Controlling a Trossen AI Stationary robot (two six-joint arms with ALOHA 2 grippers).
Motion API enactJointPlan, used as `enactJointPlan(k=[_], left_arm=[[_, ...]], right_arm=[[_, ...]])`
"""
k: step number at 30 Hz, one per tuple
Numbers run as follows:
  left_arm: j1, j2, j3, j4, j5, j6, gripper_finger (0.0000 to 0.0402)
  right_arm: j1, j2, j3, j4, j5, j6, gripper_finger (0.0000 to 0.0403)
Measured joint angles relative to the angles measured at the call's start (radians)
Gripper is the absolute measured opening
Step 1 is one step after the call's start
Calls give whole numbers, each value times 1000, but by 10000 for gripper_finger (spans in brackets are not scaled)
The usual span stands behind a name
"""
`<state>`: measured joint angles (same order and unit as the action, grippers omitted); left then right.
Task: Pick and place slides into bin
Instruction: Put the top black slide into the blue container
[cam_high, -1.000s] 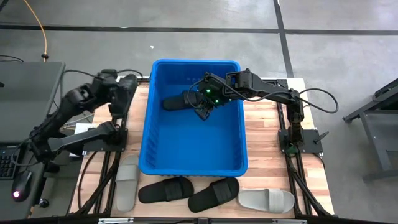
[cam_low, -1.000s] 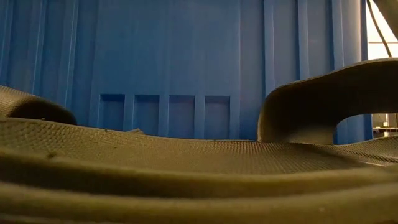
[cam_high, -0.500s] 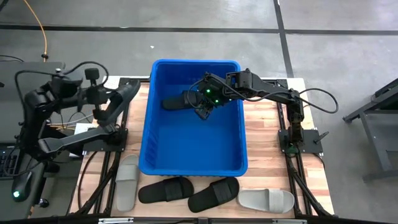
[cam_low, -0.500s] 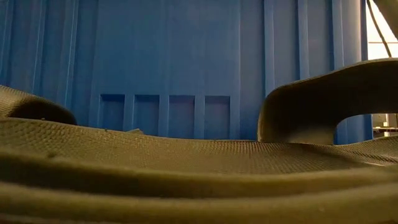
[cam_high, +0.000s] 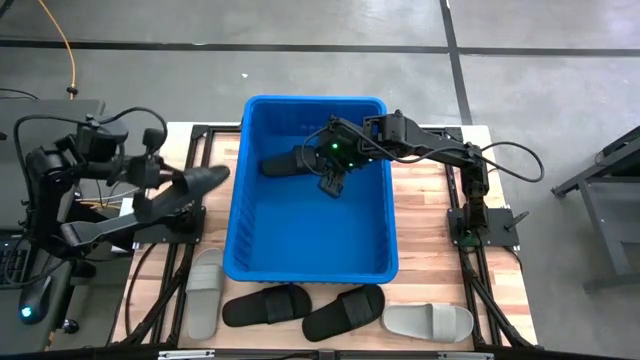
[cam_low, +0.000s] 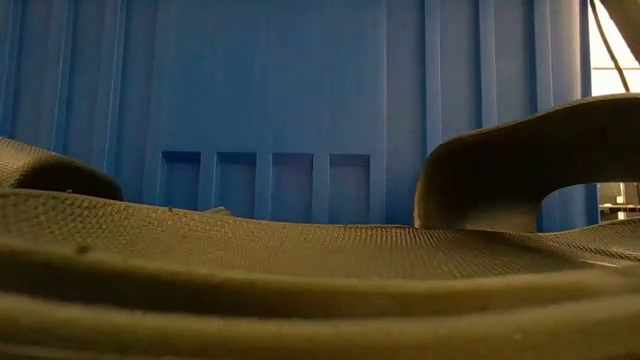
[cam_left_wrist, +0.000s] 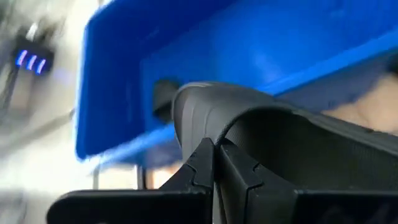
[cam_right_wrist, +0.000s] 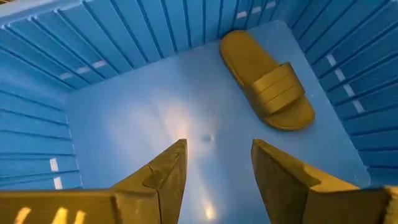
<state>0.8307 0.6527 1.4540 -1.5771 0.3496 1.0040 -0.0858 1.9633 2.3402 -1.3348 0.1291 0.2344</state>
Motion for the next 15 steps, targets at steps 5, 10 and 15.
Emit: enactJointPlan(k=[5,10,15], left_arm=[[-1,-9,0,32,91,97,0],[0,1,0,114,59,128,0],[0,30,0,137,31,169,0]], right_arm=[[-14,8,0,143,-5,88,167],[-15,18,0,317,65,341,167],[-17,26,0,502,204,421,167]])
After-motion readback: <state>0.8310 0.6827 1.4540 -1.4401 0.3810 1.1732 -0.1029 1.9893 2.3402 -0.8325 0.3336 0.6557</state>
